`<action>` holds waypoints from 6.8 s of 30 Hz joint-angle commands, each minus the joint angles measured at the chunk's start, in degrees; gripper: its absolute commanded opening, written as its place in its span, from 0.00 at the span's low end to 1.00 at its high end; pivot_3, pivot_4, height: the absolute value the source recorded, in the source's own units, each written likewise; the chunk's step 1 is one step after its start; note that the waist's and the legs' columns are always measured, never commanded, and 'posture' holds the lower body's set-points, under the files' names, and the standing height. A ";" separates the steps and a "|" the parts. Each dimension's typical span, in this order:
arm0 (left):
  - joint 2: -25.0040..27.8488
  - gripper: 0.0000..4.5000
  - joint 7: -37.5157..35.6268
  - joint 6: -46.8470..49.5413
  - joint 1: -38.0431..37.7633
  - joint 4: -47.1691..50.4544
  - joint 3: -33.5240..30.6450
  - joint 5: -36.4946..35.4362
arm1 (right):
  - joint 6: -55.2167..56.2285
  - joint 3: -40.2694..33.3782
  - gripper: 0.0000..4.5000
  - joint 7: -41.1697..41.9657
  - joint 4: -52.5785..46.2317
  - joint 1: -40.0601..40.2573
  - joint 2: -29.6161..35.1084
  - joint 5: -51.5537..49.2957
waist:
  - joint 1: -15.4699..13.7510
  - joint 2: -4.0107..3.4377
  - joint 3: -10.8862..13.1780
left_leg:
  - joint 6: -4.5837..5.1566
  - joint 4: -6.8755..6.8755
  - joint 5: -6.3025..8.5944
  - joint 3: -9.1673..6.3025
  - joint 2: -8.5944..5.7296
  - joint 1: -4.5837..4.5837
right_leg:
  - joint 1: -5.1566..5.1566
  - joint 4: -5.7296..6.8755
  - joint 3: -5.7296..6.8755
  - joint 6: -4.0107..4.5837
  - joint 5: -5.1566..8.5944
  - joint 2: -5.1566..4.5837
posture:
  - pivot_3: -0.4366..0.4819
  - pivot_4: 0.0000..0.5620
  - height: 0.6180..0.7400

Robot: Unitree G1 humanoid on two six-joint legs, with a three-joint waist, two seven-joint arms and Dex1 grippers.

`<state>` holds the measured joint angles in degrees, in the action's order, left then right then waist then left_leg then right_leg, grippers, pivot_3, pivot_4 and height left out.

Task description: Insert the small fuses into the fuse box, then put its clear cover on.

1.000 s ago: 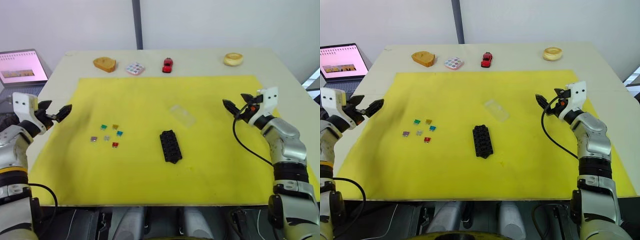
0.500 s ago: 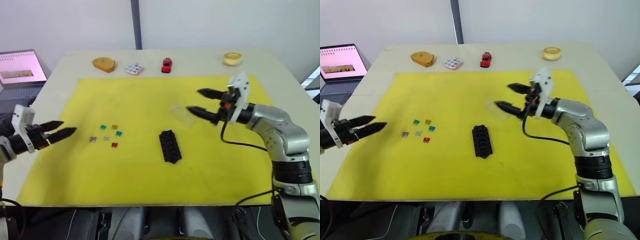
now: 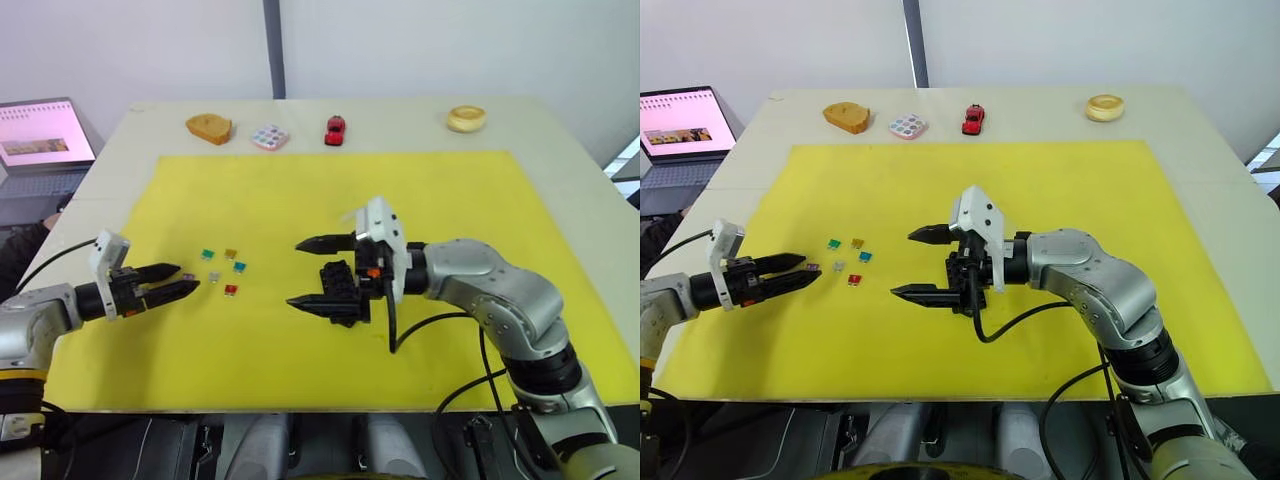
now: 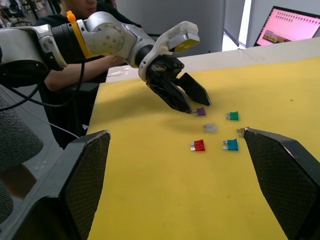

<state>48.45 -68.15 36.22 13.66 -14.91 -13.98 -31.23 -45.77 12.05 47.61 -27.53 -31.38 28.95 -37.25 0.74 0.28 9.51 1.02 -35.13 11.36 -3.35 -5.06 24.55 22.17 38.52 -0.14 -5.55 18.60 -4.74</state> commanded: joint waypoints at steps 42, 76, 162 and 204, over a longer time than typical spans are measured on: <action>-4.53 0.01 -0.68 8.97 0.34 -8.70 -4.48 -4.69 | 3.46 -2.10 1.00 -4.36 1.12 2.31 -0.23 5.09 | -0.59 -0.08 -0.17 | 0.05 0.00 0.02 0.02 -0.01 -0.06 | -0.06 -0.07 0.01 0.03 -0.03 -0.04 | 0.48 0.27 1.00; -0.92 0.00 3.40 18.64 22.57 22.92 1.47 -23.82 | -26.15 -11.86 0.51 -12.93 18.71 -29.18 -10.38 -16.81 | 0.34 0.13 -0.06 | -0.01 0.04 -0.02 0.04 0.01 0.12 | 0.17 -0.04 0.06 0.11 -0.10 0.03 | 0.48 0.27 1.00; -0.96 0.99 12.26 0.76 -5.33 47.06 14.88 -2.00 | 34.93 5.92 0.00 31.02 21.27 1.64 13.13 24.43 | -0.14 0.14 -0.01 | 0.02 -0.09 0.00 -0.02 0.05 0.38 | 0.05 -0.26 0.15 0.10 -0.11 0.04 | 0.48 0.27 1.00; -1.24 1.00 10.89 -0.33 -4.07 43.37 14.81 -1.85 | 22.53 -0.19 0.71 28.59 17.05 -0.95 12.55 16.72 | -0.17 0.15 -0.02 | 0.03 -0.09 0.01 -0.02 0.05 0.11 | -0.07 -0.26 0.14 0.09 -0.12 0.03 | 0.48 0.27 1.00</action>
<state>46.67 -56.79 36.91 8.61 27.88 1.53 -33.01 -21.49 13.88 76.79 -7.85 -30.70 42.09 -18.23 0.56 0.43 9.49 1.05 -35.21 11.37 -3.37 -5.01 24.66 22.11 38.27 0.00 -5.45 18.48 -4.71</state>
